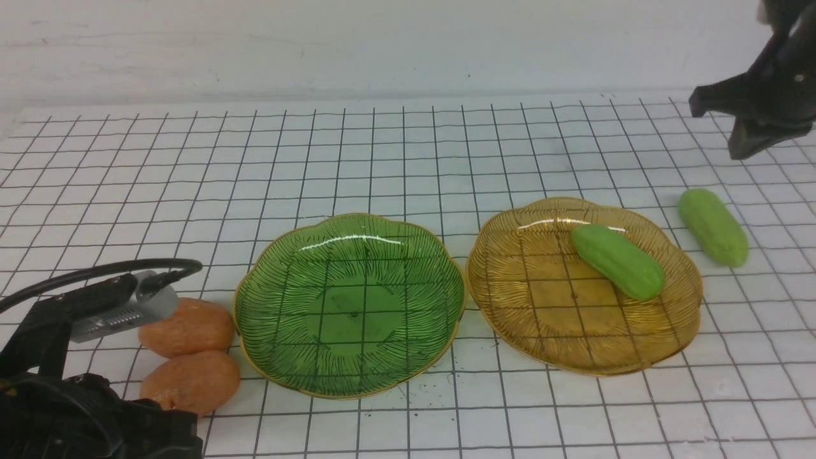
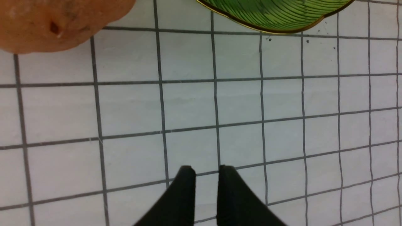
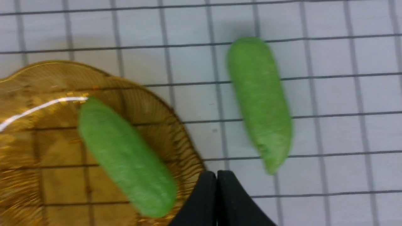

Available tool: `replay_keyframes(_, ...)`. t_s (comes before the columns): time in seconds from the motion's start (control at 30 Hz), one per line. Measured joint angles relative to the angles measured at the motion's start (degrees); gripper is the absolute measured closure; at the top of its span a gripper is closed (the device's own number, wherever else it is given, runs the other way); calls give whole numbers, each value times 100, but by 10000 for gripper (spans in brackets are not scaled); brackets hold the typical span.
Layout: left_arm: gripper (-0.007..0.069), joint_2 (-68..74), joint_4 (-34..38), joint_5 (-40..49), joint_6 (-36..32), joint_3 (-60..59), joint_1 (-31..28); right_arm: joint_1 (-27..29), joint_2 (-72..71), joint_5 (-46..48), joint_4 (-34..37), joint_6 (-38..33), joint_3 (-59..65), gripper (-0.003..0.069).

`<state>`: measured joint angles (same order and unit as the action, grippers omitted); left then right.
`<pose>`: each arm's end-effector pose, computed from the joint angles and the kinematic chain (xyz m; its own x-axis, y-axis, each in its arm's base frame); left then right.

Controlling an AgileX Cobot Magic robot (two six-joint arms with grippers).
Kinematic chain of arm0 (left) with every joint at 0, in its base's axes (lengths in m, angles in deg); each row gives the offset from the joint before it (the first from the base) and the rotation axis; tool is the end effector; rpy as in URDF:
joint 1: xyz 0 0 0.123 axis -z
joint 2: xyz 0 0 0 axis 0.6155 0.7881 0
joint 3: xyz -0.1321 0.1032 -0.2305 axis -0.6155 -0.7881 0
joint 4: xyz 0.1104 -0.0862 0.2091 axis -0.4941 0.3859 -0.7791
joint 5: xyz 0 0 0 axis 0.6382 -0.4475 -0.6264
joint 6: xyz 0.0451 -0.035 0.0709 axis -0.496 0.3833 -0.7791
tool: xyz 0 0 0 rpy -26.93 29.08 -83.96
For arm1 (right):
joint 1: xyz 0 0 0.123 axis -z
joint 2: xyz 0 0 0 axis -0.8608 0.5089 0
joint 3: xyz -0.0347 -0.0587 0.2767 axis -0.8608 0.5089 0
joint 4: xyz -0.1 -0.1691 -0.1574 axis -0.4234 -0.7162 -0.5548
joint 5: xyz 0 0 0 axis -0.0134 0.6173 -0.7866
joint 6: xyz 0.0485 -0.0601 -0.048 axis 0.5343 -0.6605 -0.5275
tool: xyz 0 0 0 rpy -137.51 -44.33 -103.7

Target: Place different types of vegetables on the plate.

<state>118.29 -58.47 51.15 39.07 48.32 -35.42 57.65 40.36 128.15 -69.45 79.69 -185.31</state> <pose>0.1535 -0.0414 0.2429 -0.9319 -0.1144 -0.3441 0.0396 0.9112 -0.4102 0.4060 0.0148 0.3075 -0.9522 0.0173 -0.3051 0.0058 0.9992 0.0386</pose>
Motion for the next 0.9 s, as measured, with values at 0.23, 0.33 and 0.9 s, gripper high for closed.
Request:
replay_keyframes(0.23, 534, 0, 0, -11, 0, 0, 0, -240, 5, 15, 1631, -719, 495, 670)
replay_keyframes(0.33, 534, 0, 0, -12, 0, 0, 0, -558, 5, 15, 1433, -905, 731, 640)
replay_keyframes(0.9, 523, 0, -98, -12, 0, 0, 0, -891, 82, -712, -2160, 1032, 977, 120)
